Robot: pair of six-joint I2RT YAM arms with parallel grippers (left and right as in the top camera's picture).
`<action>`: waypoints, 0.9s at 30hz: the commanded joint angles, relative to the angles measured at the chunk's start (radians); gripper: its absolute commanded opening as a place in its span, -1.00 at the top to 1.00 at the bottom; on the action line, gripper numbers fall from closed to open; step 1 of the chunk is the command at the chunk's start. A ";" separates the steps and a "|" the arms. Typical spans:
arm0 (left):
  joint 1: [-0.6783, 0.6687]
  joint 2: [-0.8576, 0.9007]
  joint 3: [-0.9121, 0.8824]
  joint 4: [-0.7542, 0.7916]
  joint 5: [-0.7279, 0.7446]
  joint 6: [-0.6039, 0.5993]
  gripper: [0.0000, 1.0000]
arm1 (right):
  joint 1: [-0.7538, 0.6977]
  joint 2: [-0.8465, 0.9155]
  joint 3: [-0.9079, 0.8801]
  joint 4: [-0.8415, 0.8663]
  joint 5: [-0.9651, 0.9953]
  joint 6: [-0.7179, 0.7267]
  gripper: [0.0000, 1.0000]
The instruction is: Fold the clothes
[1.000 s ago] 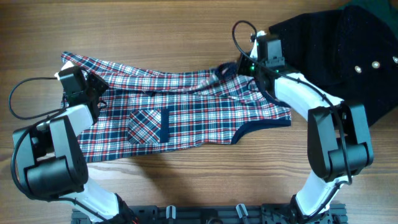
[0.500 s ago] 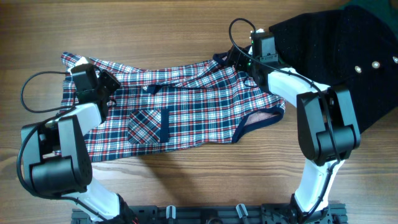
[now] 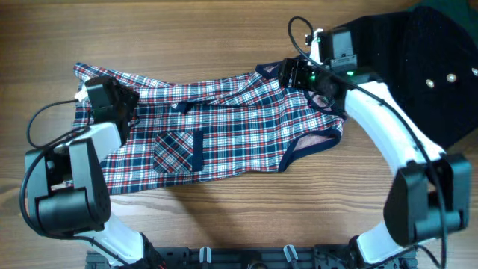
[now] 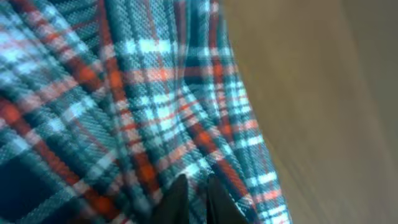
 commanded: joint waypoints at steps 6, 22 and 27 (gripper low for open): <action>0.033 0.016 0.589 -0.708 -0.002 0.293 0.40 | 0.004 -0.032 0.277 -0.285 -0.109 -0.147 -0.99; 0.081 0.018 1.062 -1.423 -0.018 0.562 0.17 | 0.003 0.255 0.692 -0.644 0.169 -0.214 -0.99; 0.051 0.045 1.156 -1.421 -0.024 0.660 -0.39 | 0.002 0.391 0.892 -0.735 0.170 -0.164 -0.99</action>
